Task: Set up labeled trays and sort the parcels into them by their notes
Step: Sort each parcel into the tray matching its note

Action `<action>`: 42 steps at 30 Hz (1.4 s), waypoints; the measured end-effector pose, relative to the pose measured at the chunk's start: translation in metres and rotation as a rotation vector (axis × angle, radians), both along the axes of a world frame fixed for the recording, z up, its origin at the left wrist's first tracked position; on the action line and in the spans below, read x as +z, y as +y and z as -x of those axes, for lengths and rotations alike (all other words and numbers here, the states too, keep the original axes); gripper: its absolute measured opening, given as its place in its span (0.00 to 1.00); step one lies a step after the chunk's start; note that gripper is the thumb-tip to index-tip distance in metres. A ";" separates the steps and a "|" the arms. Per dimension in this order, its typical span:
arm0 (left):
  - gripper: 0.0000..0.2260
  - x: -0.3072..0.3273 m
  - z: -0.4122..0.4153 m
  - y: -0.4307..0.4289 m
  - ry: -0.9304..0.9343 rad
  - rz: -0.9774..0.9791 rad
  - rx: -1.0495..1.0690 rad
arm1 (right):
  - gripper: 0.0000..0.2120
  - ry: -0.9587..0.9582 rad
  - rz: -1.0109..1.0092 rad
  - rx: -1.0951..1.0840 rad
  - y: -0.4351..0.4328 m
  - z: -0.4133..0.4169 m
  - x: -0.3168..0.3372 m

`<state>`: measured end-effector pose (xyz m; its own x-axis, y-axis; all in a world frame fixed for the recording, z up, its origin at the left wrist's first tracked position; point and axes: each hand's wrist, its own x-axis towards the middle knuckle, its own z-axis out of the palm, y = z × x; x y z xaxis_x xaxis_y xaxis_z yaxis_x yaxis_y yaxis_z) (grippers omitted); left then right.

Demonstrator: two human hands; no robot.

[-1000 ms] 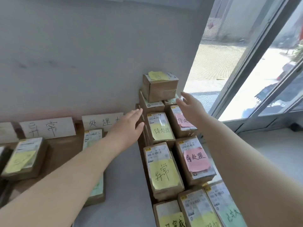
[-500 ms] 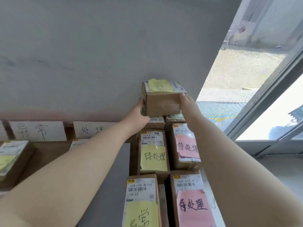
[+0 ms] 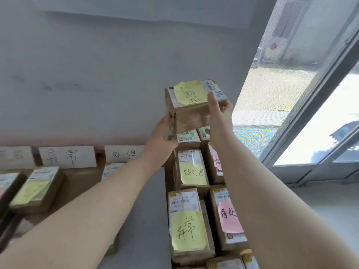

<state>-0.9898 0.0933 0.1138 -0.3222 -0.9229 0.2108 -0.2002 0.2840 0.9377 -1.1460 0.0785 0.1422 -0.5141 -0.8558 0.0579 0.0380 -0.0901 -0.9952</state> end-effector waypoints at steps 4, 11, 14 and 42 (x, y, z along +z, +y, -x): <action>0.31 -0.013 -0.039 0.041 -0.007 -0.008 -0.084 | 0.39 -0.067 -0.037 -0.093 0.033 -0.039 -0.006; 0.32 -0.050 -0.121 0.070 0.105 -0.361 -0.004 | 0.18 -0.046 -0.140 0.100 0.104 -0.066 -0.041; 0.38 -0.054 -0.141 0.081 0.189 -0.641 -0.181 | 0.17 -0.004 -0.213 0.250 0.131 -0.076 -0.050; 0.30 -0.090 -0.095 0.293 0.331 -0.740 0.044 | 0.14 0.464 -0.328 0.185 0.315 -0.021 -0.089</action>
<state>-0.8948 0.3867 0.0237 -0.3104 -0.8710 -0.3809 0.1236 -0.4342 0.8923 -1.1253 0.3936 0.0535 -0.3394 -0.9397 -0.0418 -0.4212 0.1916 -0.8865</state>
